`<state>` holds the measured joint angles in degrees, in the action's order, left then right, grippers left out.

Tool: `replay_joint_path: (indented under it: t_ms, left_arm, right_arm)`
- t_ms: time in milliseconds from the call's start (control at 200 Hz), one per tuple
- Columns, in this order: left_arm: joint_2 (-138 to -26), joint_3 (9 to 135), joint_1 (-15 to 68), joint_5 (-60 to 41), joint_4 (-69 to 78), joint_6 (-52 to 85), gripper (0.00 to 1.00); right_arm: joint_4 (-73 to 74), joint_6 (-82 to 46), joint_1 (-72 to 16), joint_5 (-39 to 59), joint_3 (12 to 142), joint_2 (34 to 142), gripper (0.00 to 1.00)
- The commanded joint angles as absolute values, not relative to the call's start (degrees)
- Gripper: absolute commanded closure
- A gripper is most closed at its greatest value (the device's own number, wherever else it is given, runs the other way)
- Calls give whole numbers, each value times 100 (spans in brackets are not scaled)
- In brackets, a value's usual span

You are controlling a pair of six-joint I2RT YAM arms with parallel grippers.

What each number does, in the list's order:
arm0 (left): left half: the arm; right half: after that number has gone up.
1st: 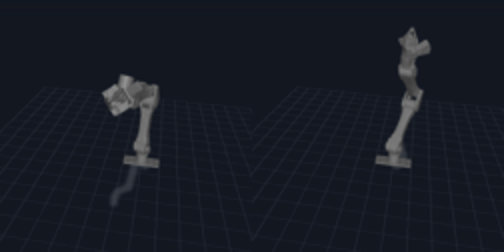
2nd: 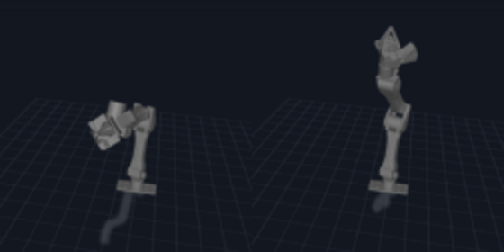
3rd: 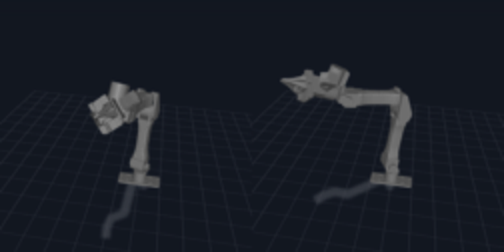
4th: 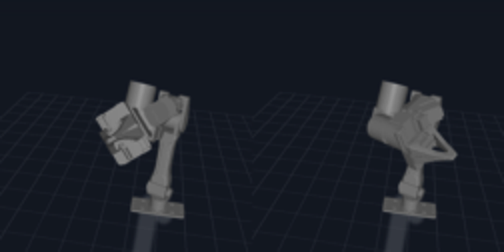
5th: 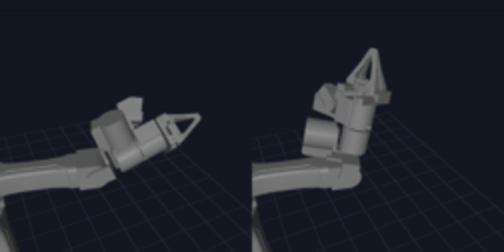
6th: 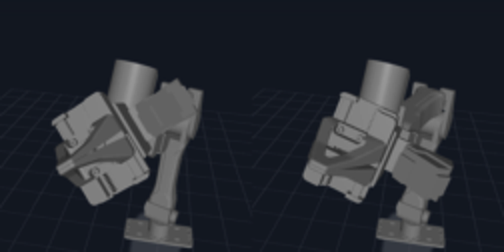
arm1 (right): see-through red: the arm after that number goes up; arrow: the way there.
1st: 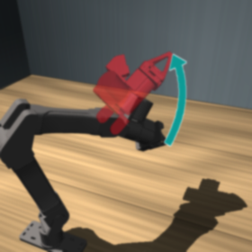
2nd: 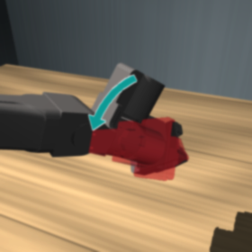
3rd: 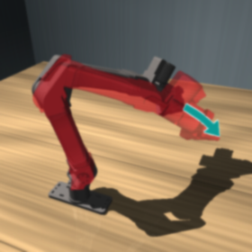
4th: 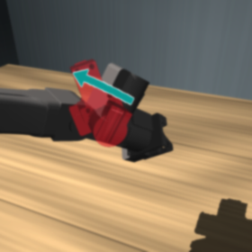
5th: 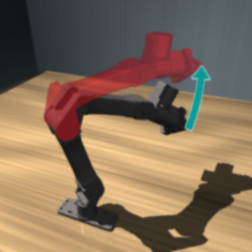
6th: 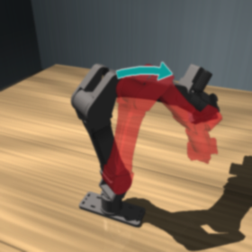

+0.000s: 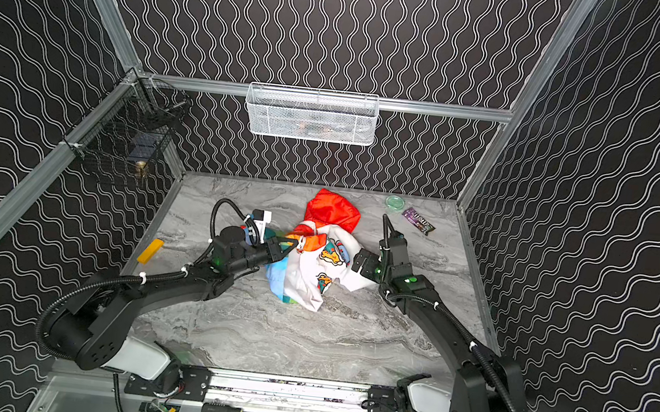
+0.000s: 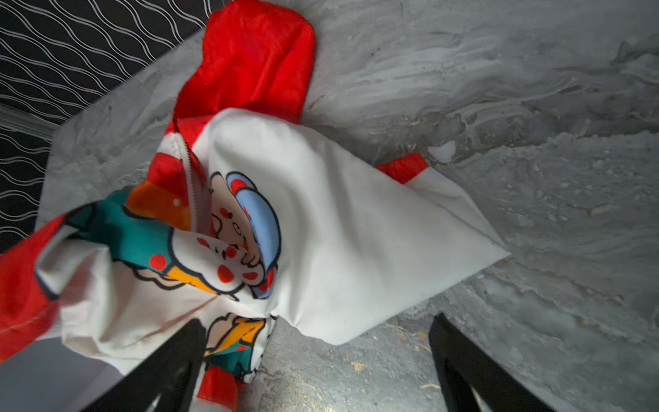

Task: Zip up the jacket
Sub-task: 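Open the right gripper and draw it back while the left gripper holds the orange edge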

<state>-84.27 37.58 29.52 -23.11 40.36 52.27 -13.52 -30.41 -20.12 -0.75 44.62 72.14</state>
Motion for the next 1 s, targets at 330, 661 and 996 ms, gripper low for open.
replay_joint_path:
  t_ms: [330, 661, 996]
  left_arm:
    - [-8109, 3920, 2951, -2562, 2854, 4794, 100]
    - [-7820, 3654, 2811, -2730, 2599, 4796, 100]
    - [-7494, 3223, 2376, -3136, 2742, 4952, 100]
  right_arm:
    - [-1279, -2834, -2001, 573, 4329, 7568, 15]
    - [-1102, -2918, -1690, 437, 4554, 8614, 32]
    - [-780, -2955, -802, 924, 4880, 9092, 63]
